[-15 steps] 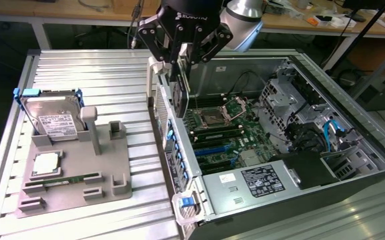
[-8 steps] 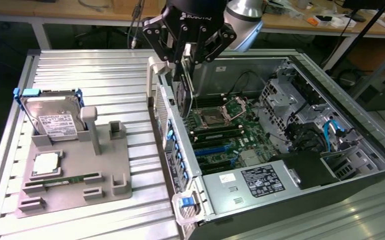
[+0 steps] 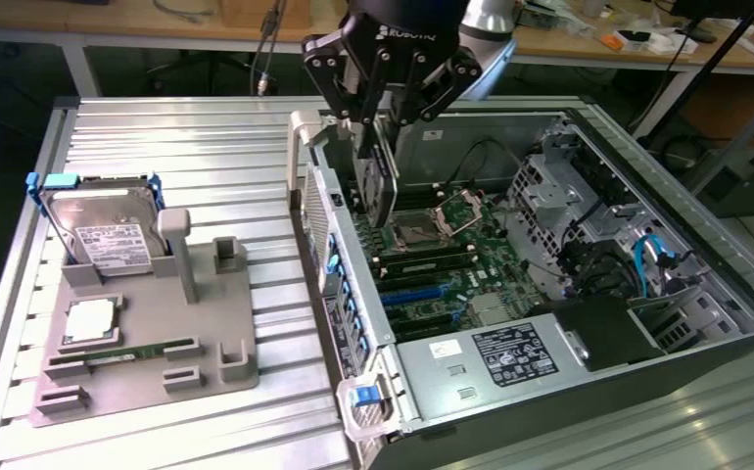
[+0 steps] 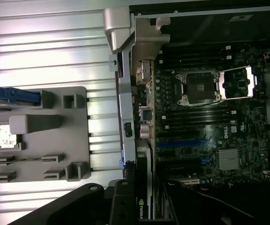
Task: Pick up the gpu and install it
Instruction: 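Pick up the gpu and move the gpu toward the slot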
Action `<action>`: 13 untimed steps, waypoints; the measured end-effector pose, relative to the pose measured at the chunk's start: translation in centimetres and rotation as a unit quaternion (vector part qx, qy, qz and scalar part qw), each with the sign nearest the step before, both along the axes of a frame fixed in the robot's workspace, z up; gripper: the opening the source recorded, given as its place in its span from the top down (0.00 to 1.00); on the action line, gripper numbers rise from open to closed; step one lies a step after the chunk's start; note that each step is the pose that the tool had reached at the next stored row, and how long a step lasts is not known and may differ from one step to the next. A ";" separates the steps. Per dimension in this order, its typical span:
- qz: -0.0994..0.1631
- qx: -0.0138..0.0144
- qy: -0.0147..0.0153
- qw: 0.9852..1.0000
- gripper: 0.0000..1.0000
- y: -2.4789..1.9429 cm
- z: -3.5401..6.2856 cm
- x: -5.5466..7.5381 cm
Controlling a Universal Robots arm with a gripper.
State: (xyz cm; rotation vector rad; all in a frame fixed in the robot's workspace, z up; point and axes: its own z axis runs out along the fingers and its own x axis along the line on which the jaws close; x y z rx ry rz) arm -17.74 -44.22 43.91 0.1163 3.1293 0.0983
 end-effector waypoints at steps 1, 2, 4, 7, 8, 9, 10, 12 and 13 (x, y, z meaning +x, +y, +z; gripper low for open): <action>0.000 0.000 0.000 1.000 0.73 0.00 0.00 0.2; 0.000 0.000 0.000 1.000 0.73 0.00 0.00 0.3; 0.000 0.000 0.000 1.000 0.73 0.00 0.00 0.8; 0.000 0.000 0.000 1.000 0.73 0.00 0.00 1.2; 0.000 0.000 0.000 1.000 0.73 0.00 0.00 1.3; 0.000 0.000 0.000 1.000 0.73 0.00 0.00 1.5; 0.000 0.000 0.000 1.000 0.73 0.00 0.00 1.6; 0.000 0.000 0.000 1.000 0.73 0.00 0.00 1.9; 0.000 0.000 0.000 1.000 0.73 0.00 0.00 2.1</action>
